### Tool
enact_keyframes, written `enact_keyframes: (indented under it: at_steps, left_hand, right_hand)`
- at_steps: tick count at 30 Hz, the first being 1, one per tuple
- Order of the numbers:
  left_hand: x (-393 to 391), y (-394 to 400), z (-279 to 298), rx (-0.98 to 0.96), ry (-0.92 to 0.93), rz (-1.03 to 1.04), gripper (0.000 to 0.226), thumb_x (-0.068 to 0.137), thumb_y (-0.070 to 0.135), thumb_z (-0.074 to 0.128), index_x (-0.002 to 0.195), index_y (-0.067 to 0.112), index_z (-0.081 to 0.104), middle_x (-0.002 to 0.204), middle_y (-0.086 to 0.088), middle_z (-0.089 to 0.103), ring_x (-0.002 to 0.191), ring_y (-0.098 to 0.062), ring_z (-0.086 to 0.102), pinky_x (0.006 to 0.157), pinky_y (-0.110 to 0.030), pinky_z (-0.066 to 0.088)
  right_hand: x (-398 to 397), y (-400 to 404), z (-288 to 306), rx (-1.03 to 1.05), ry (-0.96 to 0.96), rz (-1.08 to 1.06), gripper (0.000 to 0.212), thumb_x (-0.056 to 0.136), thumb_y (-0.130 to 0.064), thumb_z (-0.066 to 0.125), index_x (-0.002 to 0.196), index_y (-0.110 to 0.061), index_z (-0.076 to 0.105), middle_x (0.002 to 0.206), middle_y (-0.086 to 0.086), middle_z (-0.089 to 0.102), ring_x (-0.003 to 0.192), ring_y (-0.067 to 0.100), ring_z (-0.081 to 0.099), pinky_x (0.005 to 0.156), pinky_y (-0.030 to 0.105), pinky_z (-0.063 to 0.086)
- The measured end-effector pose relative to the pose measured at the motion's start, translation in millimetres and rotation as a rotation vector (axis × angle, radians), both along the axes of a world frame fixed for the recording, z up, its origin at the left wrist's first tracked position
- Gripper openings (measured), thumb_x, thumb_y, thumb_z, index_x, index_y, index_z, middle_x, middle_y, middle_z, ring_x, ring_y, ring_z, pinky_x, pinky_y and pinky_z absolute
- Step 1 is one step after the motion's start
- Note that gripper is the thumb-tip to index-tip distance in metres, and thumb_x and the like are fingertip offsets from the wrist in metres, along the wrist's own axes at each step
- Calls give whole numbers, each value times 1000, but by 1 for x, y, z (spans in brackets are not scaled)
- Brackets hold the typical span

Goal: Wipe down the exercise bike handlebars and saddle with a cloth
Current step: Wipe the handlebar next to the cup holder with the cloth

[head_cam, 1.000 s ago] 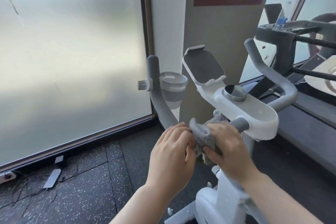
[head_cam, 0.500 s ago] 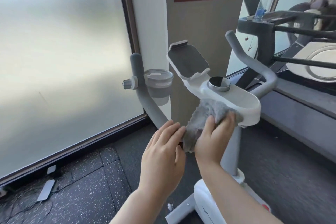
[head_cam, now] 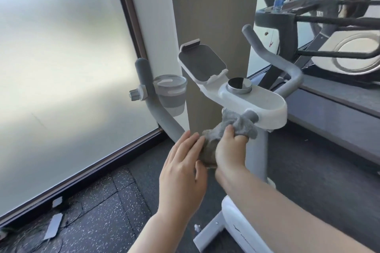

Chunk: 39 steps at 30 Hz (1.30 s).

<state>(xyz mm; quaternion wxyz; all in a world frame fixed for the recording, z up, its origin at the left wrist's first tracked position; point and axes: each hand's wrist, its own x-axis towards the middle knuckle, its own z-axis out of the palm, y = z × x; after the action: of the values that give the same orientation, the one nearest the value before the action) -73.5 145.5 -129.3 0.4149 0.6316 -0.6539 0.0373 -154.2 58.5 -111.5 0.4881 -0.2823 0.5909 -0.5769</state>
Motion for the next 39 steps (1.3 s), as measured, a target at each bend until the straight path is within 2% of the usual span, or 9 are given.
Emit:
enact_keyframes:
  at_steps: [10, 13, 16, 18, 20, 24, 27, 33, 39]
  left_hand:
    - [5, -2, -3, -30, 13, -32, 49, 81, 9, 55, 129, 19, 61, 135, 14, 54, 137, -2, 37, 108, -19, 32]
    - [5, 0, -4, -14, 28, -48, 50, 82, 9, 54, 131, 20, 60, 137, 14, 53, 138, -1, 34, 109, -12, 26]
    - [2, 2, -7, -48, 112, -97, 50, 85, 6, 53, 133, 18, 58, 141, 15, 48, 141, -1, 31, 110, -10, 24]
    - [-1, 5, -6, -79, 310, -117, 49, 86, 5, 52, 132, 21, 56, 141, 16, 48, 140, -2, 33, 111, -13, 26]
    - [-1, 7, -7, -107, 523, -113, 48, 87, 6, 50, 131, 24, 55, 142, 16, 49, 138, -3, 37, 111, -23, 33]
    - [8, 10, -10, -90, 779, -65, 49, 88, 9, 51, 133, 29, 51, 144, 16, 45, 134, 0, 40, 109, -30, 39]
    - [12, 10, -8, -8, 992, -97, 51, 94, -4, 51, 131, 32, 50, 137, 11, 54, 124, 3, 51, 105, -29, 44]
    - [11, 9, -11, 15, 946, -102, 54, 82, 17, 52, 134, 31, 47, 142, 11, 49, 125, 0, 51, 99, -20, 45]
    - [20, 8, -7, -25, 867, -26, 43, 85, 19, 50, 126, 30, 58, 130, 11, 60, 119, -5, 57, 99, -26, 46]
  right_hand:
    - [-11, -1, 13, 167, -428, 48, 52, 100, -51, 33, 126, -11, 52, 120, 7, 61, 105, 29, 61, 91, 45, 50]
    - [-32, -28, 15, 125, -459, -48, 42, 101, -48, 34, 122, -15, 50, 119, 2, 58, 102, 25, 57, 91, 43, 48]
    - [-12, -5, 2, 26, -200, -22, 35, 102, -38, 37, 126, -14, 47, 122, 2, 58, 107, 21, 57, 95, 35, 44]
    - [-1, 16, -13, -204, 93, -36, 23, 101, -22, 42, 123, -16, 47, 126, 5, 55, 117, 21, 53, 99, 30, 41]
    - [-5, 22, -25, -452, 350, -47, 34, 100, -12, 45, 134, -13, 45, 142, 9, 43, 133, 21, 39, 110, 27, 31]
    - [-33, 12, -35, -649, 918, 69, 44, 96, -20, 42, 138, -7, 45, 148, 9, 41, 143, 21, 24, 115, 53, 21]
    - [-54, 19, -28, -794, 1113, 315, 44, 97, -28, 38, 133, -8, 50, 142, 2, 48, 142, 16, 30, 112, 55, 26]
    - [-9, 28, -9, -848, 1539, 387, 48, 94, -43, 38, 128, -13, 50, 116, 2, 61, 110, 26, 57, 101, 54, 37]
    - [-48, 18, -39, -1214, 1493, 377, 60, 87, -16, 61, 142, -30, 43, 138, 5, 51, 129, 23, 49, 99, 54, 38]
